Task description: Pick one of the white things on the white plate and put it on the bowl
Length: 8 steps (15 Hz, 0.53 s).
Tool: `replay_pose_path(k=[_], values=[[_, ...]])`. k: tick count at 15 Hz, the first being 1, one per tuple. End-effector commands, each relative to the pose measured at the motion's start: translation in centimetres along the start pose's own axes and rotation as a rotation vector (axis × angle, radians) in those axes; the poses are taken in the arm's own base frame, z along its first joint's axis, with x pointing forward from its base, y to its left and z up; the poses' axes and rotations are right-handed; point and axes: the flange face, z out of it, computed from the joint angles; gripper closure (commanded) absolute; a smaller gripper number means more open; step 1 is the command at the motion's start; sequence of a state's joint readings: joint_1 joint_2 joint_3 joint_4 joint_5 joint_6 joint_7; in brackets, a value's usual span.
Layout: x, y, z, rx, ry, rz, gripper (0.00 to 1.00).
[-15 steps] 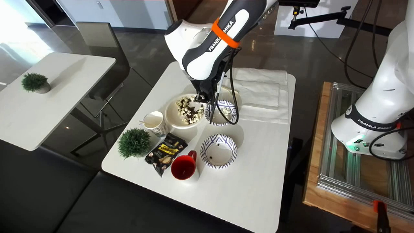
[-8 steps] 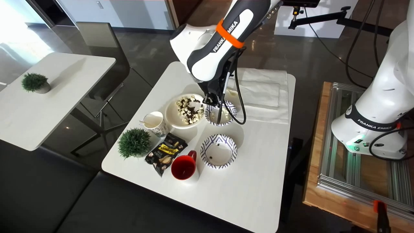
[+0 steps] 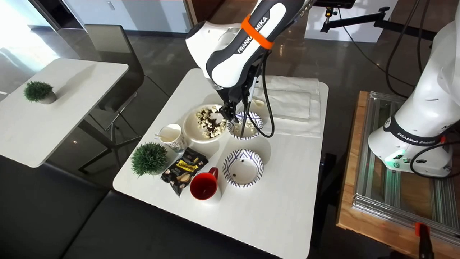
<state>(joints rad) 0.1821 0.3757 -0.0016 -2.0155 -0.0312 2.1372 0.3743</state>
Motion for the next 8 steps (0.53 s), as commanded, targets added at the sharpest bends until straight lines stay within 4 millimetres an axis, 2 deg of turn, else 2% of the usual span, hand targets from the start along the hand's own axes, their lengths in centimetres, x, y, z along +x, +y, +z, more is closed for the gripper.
replay_pose_path(k=[1,5,8], values=[[-2.2,1.5,-4.5,0.039,0.113,0.059,0.00],[-3.3,4.4,-9.8,0.098,0.290,0.187,0.00],[-4.8,7.7,-12.6,0.123,0.381,0.300,0.00]])
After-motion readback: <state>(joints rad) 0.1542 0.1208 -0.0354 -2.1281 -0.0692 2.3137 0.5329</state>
